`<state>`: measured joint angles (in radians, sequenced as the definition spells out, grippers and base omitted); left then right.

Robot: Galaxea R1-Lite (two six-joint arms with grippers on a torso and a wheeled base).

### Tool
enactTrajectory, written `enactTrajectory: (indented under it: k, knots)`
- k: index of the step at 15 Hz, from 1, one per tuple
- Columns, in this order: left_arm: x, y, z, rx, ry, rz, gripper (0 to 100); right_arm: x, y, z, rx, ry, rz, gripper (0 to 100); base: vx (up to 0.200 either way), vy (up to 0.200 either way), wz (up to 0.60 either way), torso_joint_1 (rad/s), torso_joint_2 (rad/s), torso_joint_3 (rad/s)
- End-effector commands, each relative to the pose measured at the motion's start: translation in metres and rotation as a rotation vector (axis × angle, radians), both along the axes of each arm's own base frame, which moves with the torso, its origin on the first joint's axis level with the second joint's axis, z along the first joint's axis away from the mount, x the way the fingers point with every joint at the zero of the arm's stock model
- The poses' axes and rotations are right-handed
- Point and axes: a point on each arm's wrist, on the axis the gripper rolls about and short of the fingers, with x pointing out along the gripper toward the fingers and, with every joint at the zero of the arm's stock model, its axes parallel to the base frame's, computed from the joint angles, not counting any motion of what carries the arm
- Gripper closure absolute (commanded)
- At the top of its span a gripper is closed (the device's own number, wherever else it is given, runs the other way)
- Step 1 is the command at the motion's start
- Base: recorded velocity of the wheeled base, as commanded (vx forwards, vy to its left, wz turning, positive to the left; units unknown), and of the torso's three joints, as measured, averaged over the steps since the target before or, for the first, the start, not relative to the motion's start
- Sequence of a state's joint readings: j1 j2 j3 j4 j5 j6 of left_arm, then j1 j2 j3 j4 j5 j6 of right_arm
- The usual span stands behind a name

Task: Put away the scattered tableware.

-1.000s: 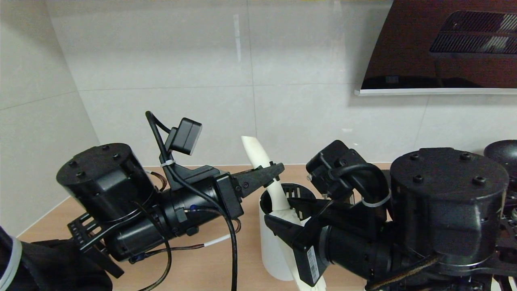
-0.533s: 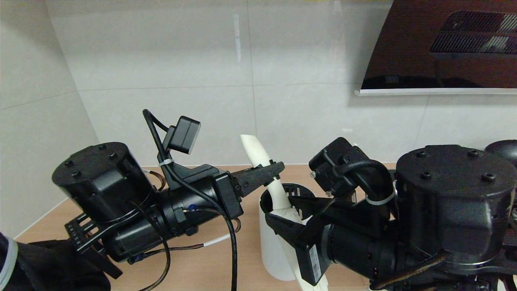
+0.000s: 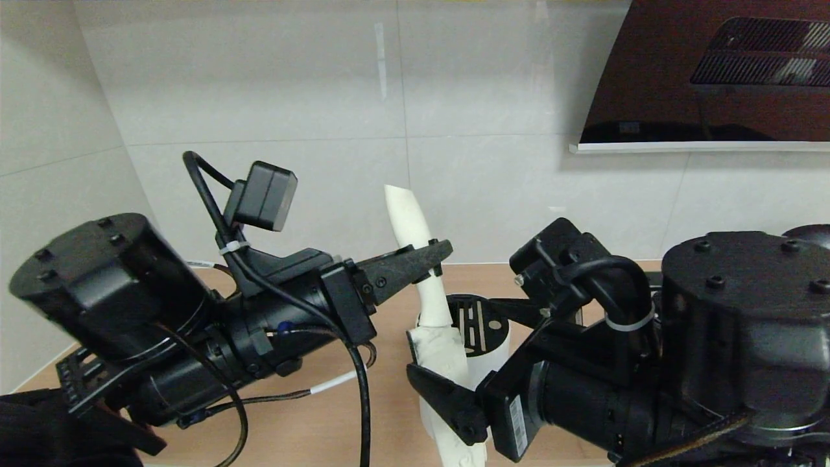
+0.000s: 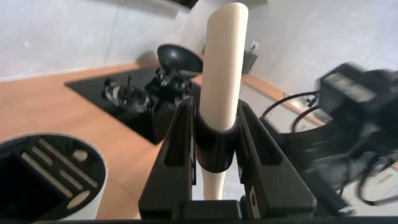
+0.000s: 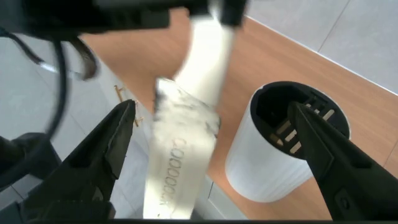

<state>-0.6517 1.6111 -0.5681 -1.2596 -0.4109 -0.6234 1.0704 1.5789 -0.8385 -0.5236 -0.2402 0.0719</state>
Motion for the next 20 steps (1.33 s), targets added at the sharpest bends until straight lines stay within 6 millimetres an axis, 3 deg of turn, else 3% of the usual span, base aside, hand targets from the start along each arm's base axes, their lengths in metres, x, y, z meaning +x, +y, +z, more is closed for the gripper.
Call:
enactTrajectory:
  k: [1, 4, 6, 7, 9, 13, 20]
  knots:
    - [-0.006, 0.008, 0.016, -0.029, -0.048, 0.016, 100, -0.003, -0.008, 0.008, 0.024, -0.015, -0.006, 0, 0.000, 0.000, 0.00, 0.000, 0.00, 0.000]
    - [0.011, 0.012, 0.048, -0.001, -0.065, 0.210, 100, 0.012, -0.041, 0.032, 0.097, -0.064, -0.118, 0, 0.000, 0.000, 0.00, 0.000, 0.00, 0.000]
    - [0.014, 0.011, 0.052, 0.001, -0.066, 0.240, 100, 0.016, -0.045, 0.033, 0.102, -0.068, -0.136, 0, 0.000, 0.000, 0.00, 0.000, 0.00, 0.000]
    - [0.034, 0.003, 0.082, 0.061, -0.089, 0.404, 100, 0.023, -0.071, 0.047, 0.135, -0.110, -0.221, 0, 0.000, 0.000, 0.00, 0.000, 0.00, 0.000]
    - [0.055, -0.008, 0.091, 0.110, -0.122, 0.593, 100, 0.027, -0.083, 0.057, 0.158, -0.135, -0.268, 0, 0.000, 0.000, 0.00, 0.000, 0.00, 0.000]
    - [0.075, -0.016, 0.062, 0.271, -0.097, 0.858, 100, 0.031, -0.088, 0.058, 0.160, -0.140, -0.294, 0, 0.000, 0.000, 0.00, 0.000, 0.00, 0.000]
    - [0.074, -0.045, 0.040, 0.290, -0.152, 0.842, 100, 0.035, -0.093, 0.059, 0.160, -0.144, -0.324, 0, 0.000, 0.000, 0.00, 0.000, 0.00, 0.000]
